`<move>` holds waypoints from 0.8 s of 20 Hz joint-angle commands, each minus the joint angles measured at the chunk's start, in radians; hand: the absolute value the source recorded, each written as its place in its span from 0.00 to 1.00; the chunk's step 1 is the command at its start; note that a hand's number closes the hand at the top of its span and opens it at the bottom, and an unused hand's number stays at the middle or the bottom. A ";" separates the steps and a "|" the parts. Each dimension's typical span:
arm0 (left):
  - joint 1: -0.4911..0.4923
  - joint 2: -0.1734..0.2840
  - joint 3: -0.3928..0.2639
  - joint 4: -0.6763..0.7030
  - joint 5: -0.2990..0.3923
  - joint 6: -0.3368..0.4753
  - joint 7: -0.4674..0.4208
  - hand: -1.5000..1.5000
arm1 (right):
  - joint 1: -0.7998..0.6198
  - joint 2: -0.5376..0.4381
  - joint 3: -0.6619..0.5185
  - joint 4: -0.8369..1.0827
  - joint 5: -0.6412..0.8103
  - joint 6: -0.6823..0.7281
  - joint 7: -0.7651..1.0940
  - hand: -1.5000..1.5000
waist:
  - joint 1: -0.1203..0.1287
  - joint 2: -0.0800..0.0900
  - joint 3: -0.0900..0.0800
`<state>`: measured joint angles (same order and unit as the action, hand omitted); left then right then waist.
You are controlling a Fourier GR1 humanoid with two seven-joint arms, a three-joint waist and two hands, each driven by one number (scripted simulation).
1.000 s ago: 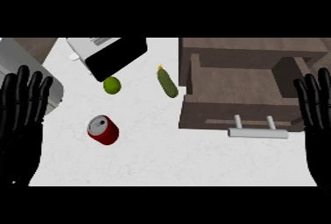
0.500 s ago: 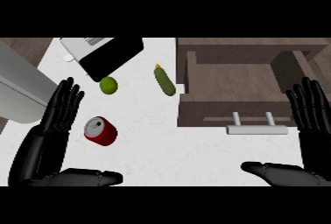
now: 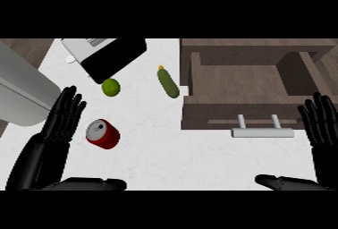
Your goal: Pick up the can, place it into the drawer and close the drawer
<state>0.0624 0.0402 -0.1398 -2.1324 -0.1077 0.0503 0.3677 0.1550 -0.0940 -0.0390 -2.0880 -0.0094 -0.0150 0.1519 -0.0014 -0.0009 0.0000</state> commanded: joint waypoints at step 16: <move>-0.071 -0.016 0.098 0.162 0.028 0.011 -0.026 0.00 | 0.099 -0.012 -0.116 -0.092 -0.090 0.109 0.011 0.00 | -0.004 0.000 0.000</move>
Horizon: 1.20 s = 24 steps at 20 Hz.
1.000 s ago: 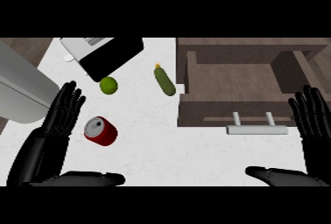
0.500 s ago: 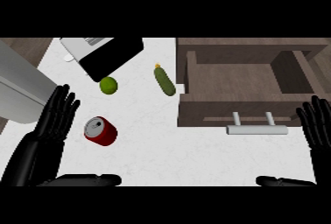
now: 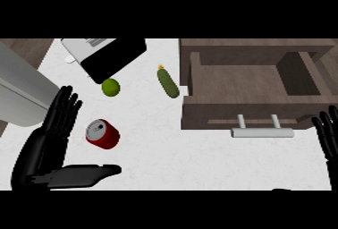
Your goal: Pick up the can, place it into the drawer and close the drawer
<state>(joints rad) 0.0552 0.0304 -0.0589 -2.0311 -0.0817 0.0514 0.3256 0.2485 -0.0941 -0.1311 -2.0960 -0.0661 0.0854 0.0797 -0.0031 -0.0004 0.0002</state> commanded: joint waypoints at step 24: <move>-0.028 0.059 0.172 0.486 0.038 -0.040 -0.402 0.00 | -0.051 0.066 -0.024 0.055 0.070 0.029 -0.025 0.00 | 0.003 0.000 0.000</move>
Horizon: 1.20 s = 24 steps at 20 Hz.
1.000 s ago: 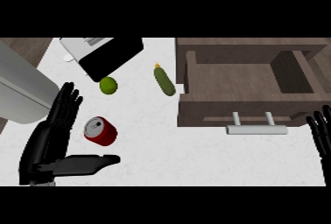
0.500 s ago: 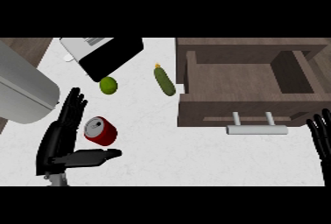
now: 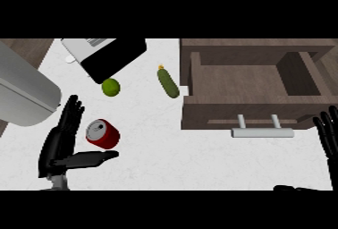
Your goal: Pick up the can, place it into the drawer and close the drawer
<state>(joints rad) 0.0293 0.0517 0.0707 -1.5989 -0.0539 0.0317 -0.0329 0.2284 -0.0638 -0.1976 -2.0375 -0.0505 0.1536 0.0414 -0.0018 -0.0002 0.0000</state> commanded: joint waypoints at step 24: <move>-0.086 0.048 0.120 0.535 0.039 -0.053 -0.358 0.00 | -0.046 0.011 -0.032 0.032 0.015 0.016 0.003 0.00 | -0.002 0.001 0.000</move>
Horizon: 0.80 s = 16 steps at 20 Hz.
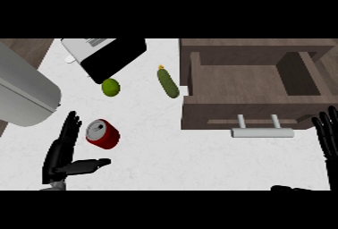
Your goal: Pick up the can, place it into the drawer and close the drawer
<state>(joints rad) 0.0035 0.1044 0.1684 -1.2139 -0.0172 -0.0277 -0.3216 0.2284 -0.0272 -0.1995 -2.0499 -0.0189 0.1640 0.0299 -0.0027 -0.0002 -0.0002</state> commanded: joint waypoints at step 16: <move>-0.166 0.006 0.025 0.317 0.014 0.027 -0.129 0.00 | 0.000 -0.001 -0.026 -0.090 -0.041 0.027 0.098 0.00 | -0.002 0.000 0.000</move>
<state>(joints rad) -0.1098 0.1144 0.1882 -0.9898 -0.0039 -0.0132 -0.4153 0.2373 -0.0394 -0.2396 -2.1111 -0.0700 0.1996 0.0895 -0.0040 -0.0002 -0.0001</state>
